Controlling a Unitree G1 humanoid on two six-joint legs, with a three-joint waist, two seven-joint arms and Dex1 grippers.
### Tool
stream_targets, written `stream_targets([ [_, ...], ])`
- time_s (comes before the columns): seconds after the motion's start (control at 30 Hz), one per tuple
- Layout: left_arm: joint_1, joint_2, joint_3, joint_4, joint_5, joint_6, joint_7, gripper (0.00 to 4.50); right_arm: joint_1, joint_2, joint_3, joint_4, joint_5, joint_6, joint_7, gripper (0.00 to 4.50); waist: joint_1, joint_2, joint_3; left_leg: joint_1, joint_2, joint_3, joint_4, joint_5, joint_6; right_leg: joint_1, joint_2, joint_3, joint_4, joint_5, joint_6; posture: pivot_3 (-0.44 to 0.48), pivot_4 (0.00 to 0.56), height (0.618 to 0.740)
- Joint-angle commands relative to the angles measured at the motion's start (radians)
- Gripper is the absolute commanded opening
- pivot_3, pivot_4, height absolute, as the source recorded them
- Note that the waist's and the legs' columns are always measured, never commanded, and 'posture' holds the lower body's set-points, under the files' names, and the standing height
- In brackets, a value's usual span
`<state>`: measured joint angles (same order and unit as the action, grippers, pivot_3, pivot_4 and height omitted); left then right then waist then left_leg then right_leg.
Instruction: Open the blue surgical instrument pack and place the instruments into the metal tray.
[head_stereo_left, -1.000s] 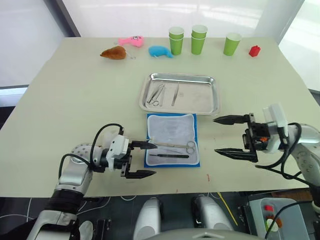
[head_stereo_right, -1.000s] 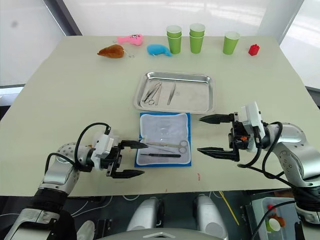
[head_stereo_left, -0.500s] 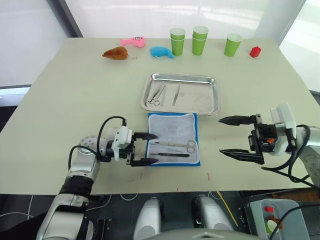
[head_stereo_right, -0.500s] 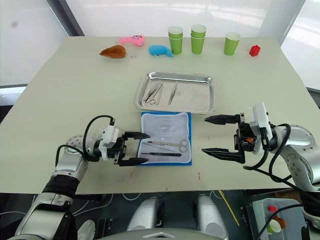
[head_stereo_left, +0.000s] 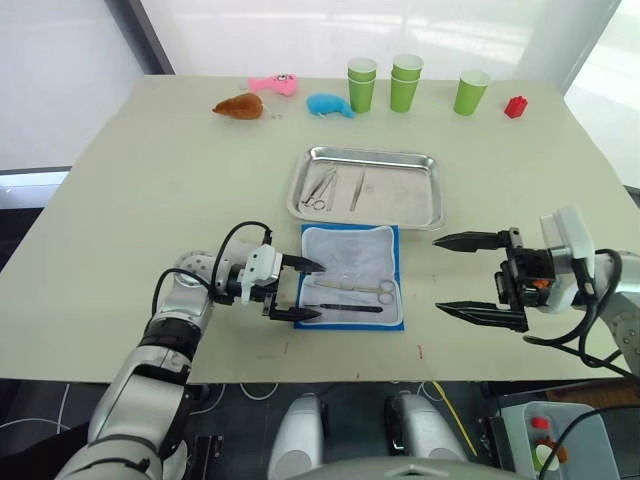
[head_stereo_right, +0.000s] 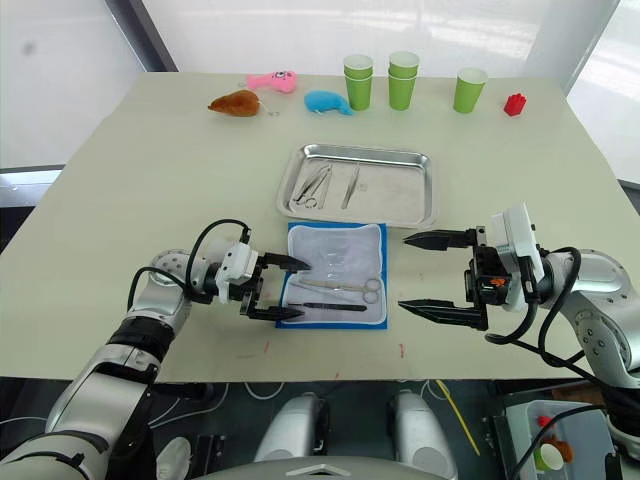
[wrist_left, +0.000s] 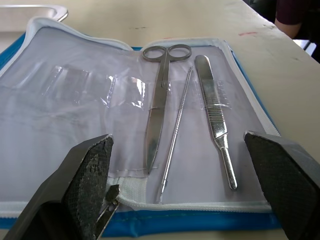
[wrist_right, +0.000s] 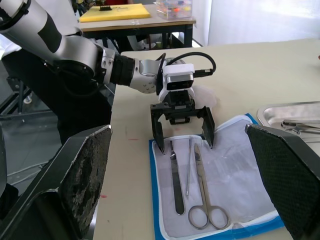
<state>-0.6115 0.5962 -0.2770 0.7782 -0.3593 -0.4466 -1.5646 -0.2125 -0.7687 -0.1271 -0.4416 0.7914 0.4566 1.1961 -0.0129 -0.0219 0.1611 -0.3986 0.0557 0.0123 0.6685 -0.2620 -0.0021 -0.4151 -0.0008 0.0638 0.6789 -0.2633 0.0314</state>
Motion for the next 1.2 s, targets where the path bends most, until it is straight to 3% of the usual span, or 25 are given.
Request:
stream_targets([
  [0.03,-0.018,0.024,-0.068,0.036,-0.017,-0.041,-0.050,4.42,-0.013,-0.014,-0.034,-0.039,0.029,0.002,-0.004,4.50,-0.001,0.000,0.000,0.000,0.000,0.000,0.000,0.000,0.000,0.000,0.000,0.000,0.000,0.000,0.000,0.000,0.150,0.740],
  [0.43,-0.027,0.066,-0.251,0.042,-0.096,-0.039,-0.050,4.42,-0.022,-0.019,-0.019,-0.028,0.005,-0.010,-0.007,4.50,-0.001,0.000,0.000,0.000,0.000,0.000,0.000,0.000,0.000,0.000,0.000,0.000,0.000,0.000,0.000,0.000,0.150,0.740],
  [0.97,-0.008,0.018,-0.257,0.175,-0.014,-0.078,-0.050,4.42,-0.025,-0.031,0.004,-0.042,-0.027,0.009,-0.017,4.50,-0.001,0.011,-0.009,0.003,-0.001,0.001,0.000,0.000,0.000,0.003,0.000,0.001,-0.001,0.000,0.000,0.000,0.150,0.740],
  [1.2,0.023,0.005,-0.265,0.180,0.004,-0.070,-0.050,4.42,-0.044,-0.011,0.105,-0.065,-0.104,0.028,-0.076,4.50,-0.002,0.016,-0.016,0.004,-0.001,0.001,0.000,-0.001,0.002,0.004,0.000,0.002,-0.001,-0.001,0.000,0.000,0.150,0.740],
])
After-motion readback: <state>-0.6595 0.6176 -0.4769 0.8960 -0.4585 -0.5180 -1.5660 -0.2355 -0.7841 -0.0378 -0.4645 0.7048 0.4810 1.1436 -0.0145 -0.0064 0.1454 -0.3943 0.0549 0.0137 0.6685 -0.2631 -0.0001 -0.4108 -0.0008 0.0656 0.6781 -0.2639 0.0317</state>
